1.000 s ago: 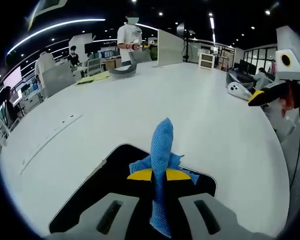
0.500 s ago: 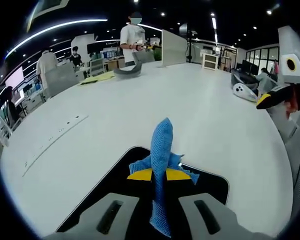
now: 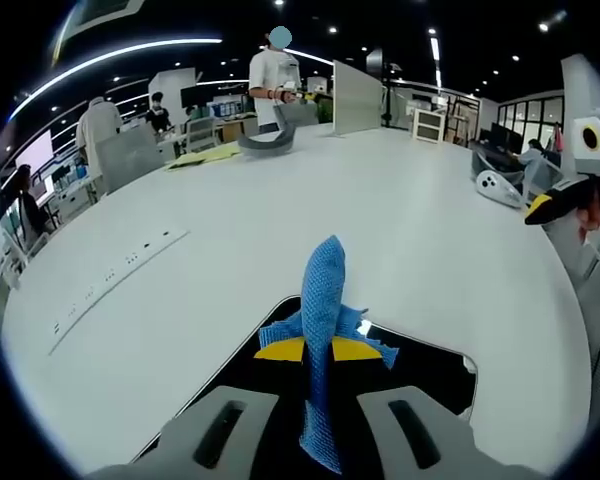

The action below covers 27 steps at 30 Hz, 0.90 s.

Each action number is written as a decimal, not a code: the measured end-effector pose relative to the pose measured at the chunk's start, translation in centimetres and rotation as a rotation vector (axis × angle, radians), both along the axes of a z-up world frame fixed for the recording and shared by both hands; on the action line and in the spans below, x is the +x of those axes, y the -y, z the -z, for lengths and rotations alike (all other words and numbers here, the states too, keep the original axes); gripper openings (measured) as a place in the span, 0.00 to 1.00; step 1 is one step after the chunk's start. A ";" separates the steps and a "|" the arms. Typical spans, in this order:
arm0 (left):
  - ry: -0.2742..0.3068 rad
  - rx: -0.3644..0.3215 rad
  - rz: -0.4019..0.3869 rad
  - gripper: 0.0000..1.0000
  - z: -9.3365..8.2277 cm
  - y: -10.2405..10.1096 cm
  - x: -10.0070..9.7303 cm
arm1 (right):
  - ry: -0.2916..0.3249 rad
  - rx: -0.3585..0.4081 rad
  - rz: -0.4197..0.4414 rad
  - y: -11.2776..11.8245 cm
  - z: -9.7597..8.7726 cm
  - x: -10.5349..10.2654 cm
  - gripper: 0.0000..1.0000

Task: Wipe the mirror surface with the cleaning cloth until all visible marks leave the cleaned area.

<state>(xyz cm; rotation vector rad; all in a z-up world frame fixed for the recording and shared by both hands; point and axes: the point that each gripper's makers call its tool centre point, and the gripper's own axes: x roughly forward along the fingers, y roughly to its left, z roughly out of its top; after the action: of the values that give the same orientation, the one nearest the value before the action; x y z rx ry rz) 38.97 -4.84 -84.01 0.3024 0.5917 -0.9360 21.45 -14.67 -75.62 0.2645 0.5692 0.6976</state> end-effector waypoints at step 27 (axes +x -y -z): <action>0.026 0.021 -0.026 0.05 -0.5 -1.4 1.6 | 0.005 -0.007 0.006 0.2 0.0 0.4 0.98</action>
<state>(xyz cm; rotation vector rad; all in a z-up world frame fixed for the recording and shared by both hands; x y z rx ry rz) 40.61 -3.49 -83.54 0.3244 0.5805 -0.8996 21.89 -14.86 -75.60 0.2576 0.5664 0.6901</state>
